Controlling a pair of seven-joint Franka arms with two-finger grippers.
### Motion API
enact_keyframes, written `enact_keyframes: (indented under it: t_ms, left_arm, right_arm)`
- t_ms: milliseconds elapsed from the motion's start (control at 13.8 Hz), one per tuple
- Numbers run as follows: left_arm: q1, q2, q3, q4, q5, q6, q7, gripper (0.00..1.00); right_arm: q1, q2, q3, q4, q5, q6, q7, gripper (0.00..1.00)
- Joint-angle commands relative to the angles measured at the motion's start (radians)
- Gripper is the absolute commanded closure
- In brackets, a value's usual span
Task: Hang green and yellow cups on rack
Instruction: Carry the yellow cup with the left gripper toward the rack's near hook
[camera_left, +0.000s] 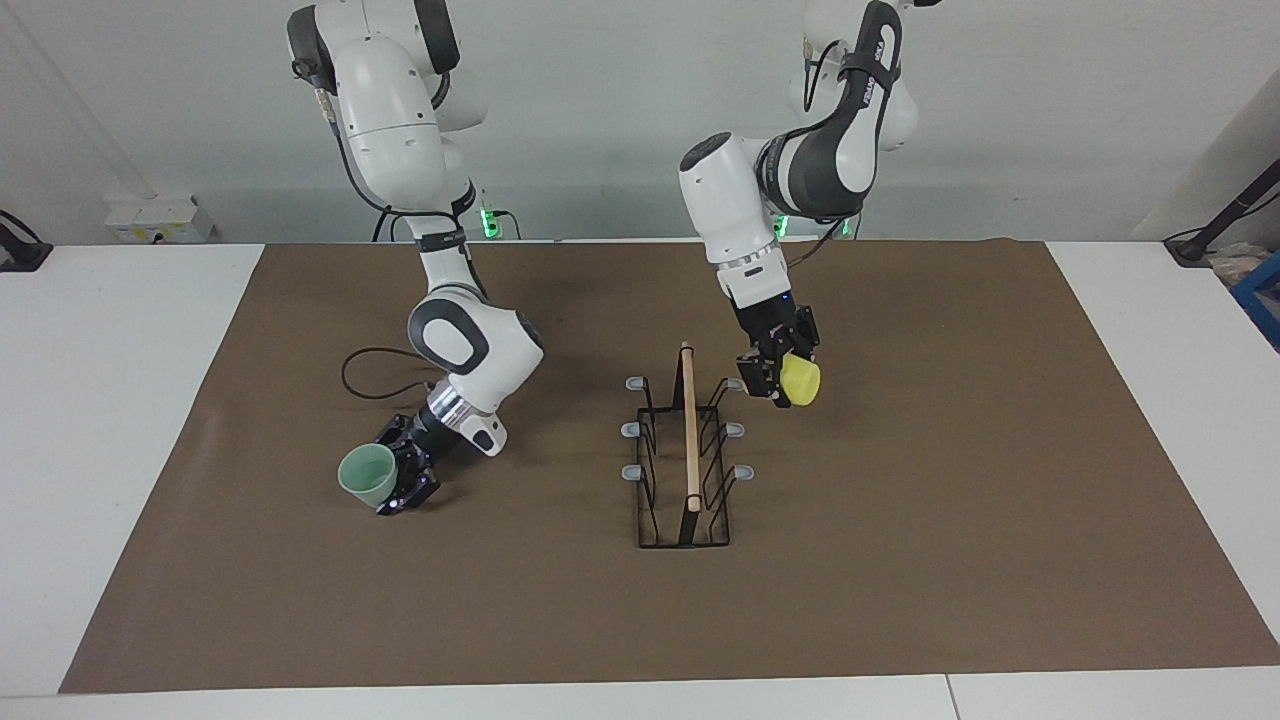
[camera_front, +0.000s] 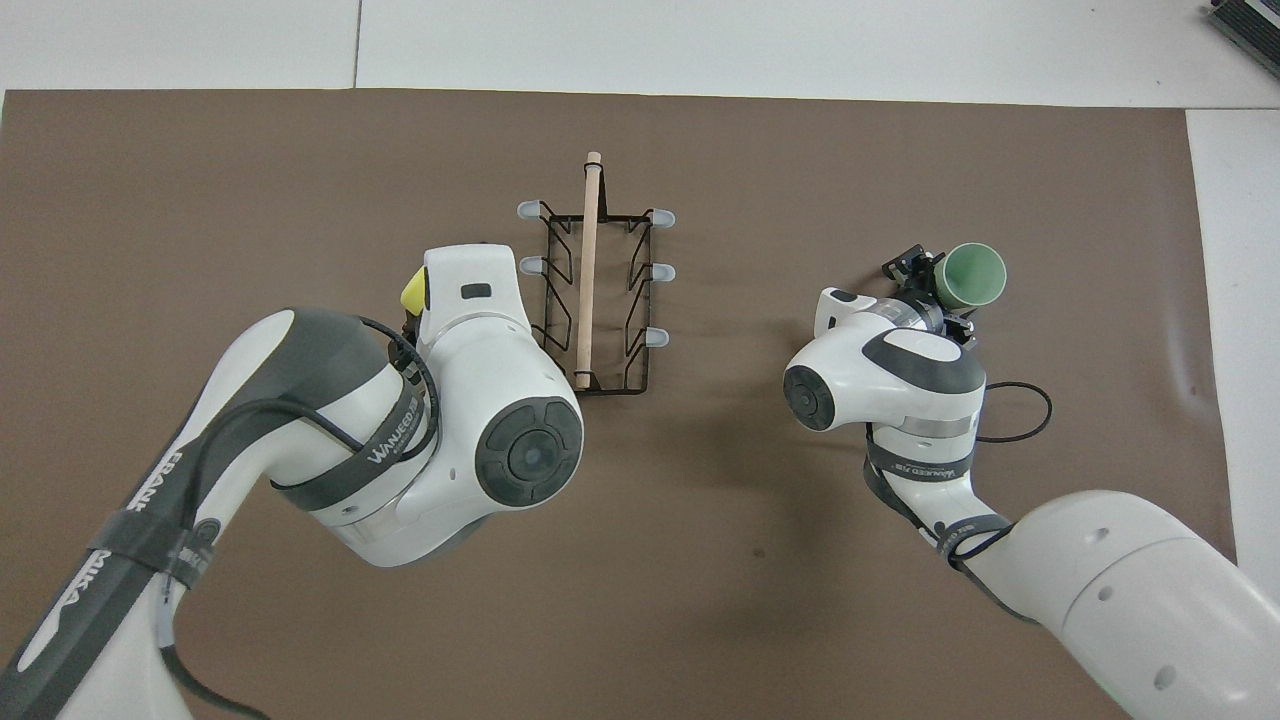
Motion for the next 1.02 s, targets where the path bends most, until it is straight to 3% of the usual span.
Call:
enact_keyframes:
  t_ms: [0,363,435,508,580,653,943]
  left_arm:
    - [-0.039,0.001,0.015,-0.025,0.049,0.02,-0.073,1.0]
    - [-0.088,-0.002,0.009,-0.026,0.046,0.023,-0.084,1.0]
    - [-0.088,0.0,0.007,-0.025,0.042,0.029,-0.086,0.76]
    - [-0.088,0.0,0.006,-0.026,0.035,0.04,-0.083,0.38]
    - [-0.088,-0.002,0.006,-0.028,0.034,0.041,-0.081,0.14]
    - [-0.088,-0.002,0.004,-0.029,0.034,0.042,-0.08,0.0]
    - [-0.088,-0.002,0.004,-0.015,-0.009,0.034,-0.063,0.0]
  right_arm:
    - [-0.016,-0.008,0.006,-0.013,-0.034,0.014,0.021,1.0]
    - [0.004,-0.015,0.009,-0.007,-0.018,-0.044,0.007,1.0]
    - [0.005,-0.017,0.012,-0.007,-0.017,-0.058,-0.005,1.0]
    - [0.016,-0.018,0.012,-0.007,-0.006,-0.07,-0.022,1.0]
    - [0.028,-0.021,0.012,-0.002,0.032,-0.086,-0.029,1.0]
    - [0.036,-0.024,0.012,0.01,0.07,-0.098,-0.048,1.0]
    - [0.044,-0.07,0.014,0.025,0.181,-0.107,-0.094,1.0]
